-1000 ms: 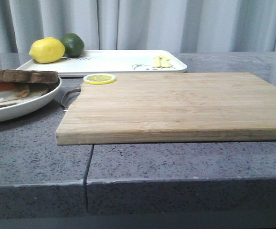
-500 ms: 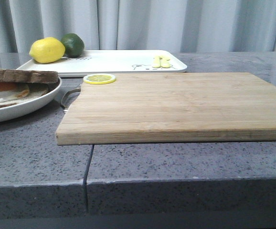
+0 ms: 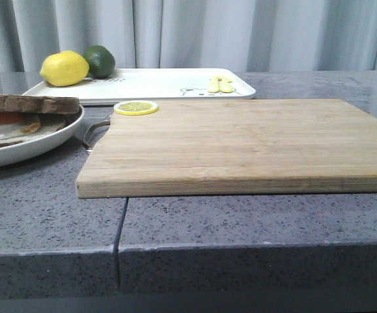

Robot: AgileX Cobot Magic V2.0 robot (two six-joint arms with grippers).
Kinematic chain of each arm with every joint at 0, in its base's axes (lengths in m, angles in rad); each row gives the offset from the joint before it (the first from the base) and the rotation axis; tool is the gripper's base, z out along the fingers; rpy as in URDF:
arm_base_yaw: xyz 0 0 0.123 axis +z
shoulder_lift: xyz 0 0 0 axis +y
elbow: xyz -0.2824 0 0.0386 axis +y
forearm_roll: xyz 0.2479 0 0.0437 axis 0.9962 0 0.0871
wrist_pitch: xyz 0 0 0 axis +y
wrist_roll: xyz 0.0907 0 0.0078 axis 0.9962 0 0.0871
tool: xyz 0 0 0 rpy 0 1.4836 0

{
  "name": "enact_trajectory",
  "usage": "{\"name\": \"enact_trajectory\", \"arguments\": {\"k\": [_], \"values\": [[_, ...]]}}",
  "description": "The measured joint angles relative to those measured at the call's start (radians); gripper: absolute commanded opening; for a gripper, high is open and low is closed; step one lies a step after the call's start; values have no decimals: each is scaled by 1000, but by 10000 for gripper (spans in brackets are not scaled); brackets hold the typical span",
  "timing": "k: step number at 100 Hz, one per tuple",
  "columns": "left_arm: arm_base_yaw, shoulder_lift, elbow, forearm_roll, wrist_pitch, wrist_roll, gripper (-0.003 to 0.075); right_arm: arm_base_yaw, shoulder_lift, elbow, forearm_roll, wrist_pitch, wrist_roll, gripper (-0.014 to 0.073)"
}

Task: Place bread and move sandwich to tray
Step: 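Move the left gripper to the plate rim and grasp the plate edge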

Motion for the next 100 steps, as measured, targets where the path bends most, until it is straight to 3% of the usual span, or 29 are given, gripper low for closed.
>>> {"name": "enact_trajectory", "arguments": {"k": [100], "values": [[0,106,0,81,-77,-86,618,0,0,0,0,0,0,563]]}}
